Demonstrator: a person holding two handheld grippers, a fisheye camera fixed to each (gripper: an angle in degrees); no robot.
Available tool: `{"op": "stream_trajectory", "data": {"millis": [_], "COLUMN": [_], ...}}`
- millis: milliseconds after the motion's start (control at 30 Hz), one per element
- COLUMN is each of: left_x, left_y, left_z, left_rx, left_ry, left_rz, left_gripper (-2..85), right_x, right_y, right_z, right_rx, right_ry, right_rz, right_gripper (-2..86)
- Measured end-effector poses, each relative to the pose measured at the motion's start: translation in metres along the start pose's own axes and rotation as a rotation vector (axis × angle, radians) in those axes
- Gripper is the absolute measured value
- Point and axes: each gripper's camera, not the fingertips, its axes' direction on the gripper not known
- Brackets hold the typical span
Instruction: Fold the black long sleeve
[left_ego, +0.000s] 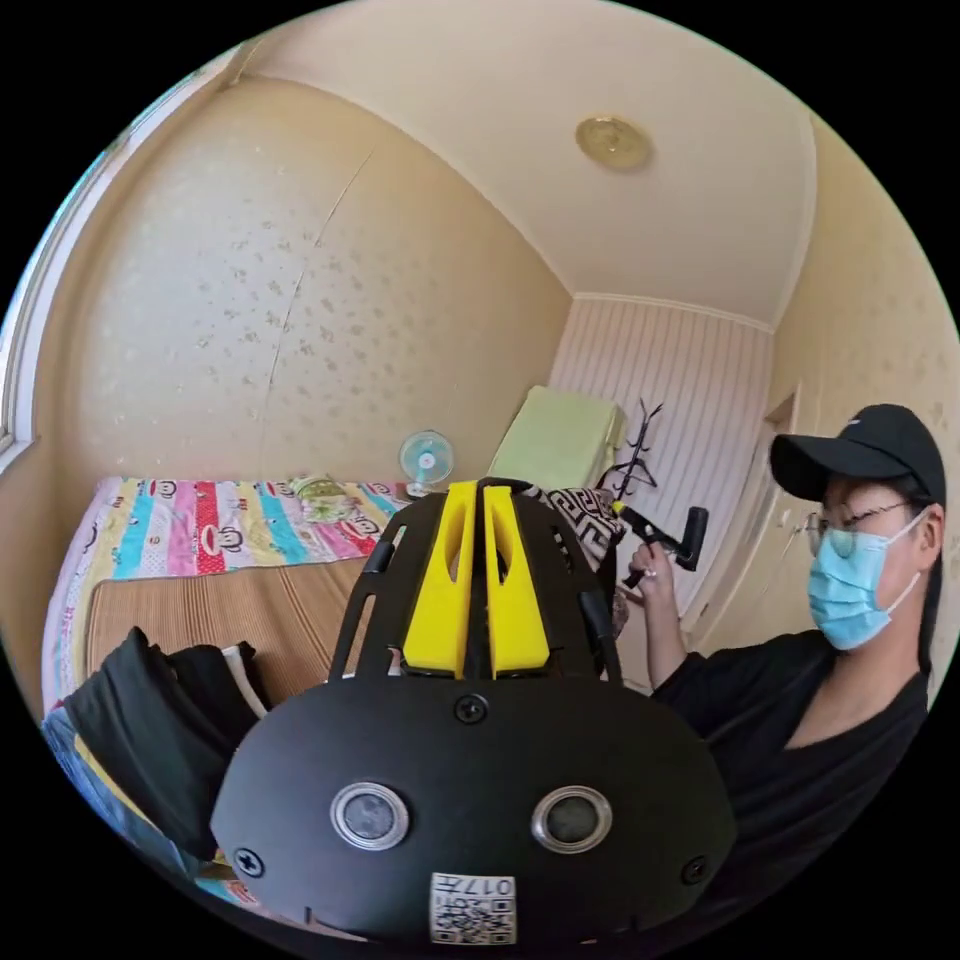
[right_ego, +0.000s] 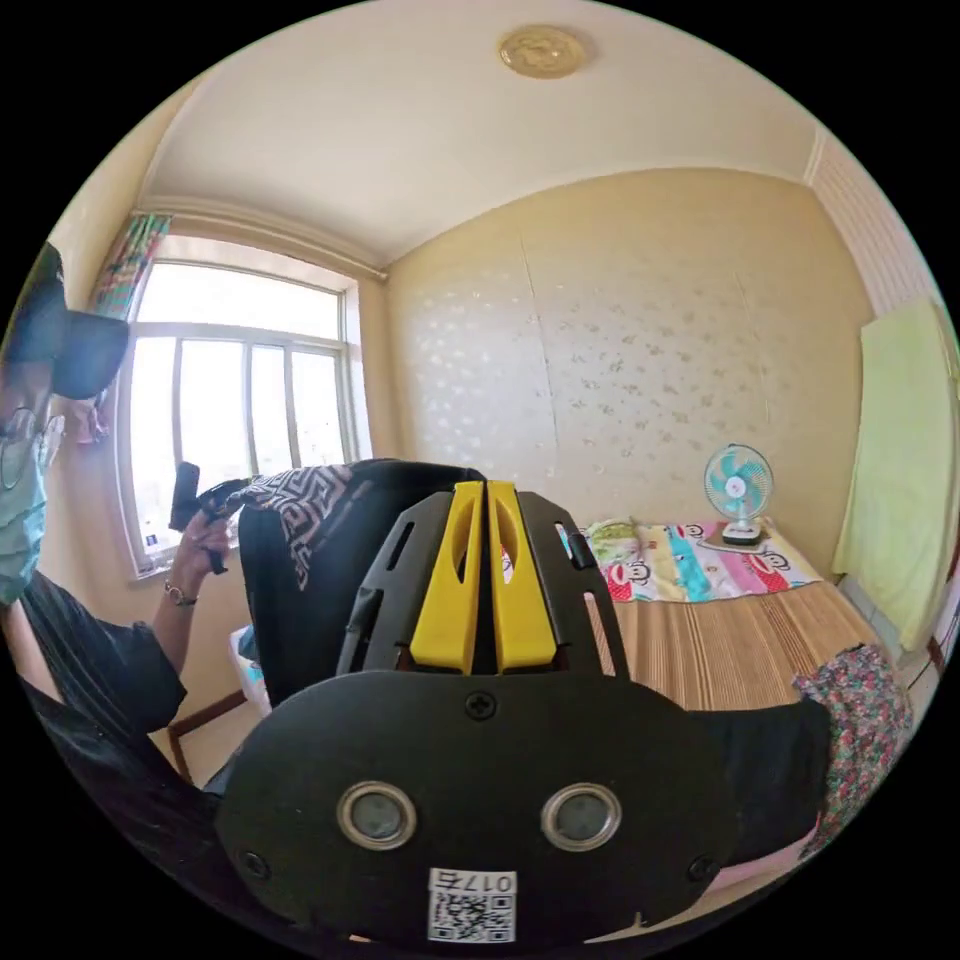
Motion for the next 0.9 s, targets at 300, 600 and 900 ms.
{"op": "stream_trajectory", "data": {"millis": [300, 600, 900], "left_x": [-0.173, -0.159, -0.080], "left_y": [-0.008, 0.231, 0.332], "left_z": [0.308, 0.324, 0.305], "left_rx": [-0.516, -0.738, -0.719], "left_ry": [-0.375, -0.085, 0.108], "left_rz": [-0.237, -0.331, -0.477], "left_gripper": [4.2, 10.0, 6.1], "right_x": [0.074, 0.001, -0.036], "right_y": [0.000, 0.205, 0.286], "right_z": [0.334, 0.299, 0.238], "right_rx": [-0.688, -0.814, -0.786], "right_ry": [0.341, 0.181, 0.206], "right_rz": [0.132, -0.008, 0.212], "right_gripper": [3.0, 3.5, 2.5]}}
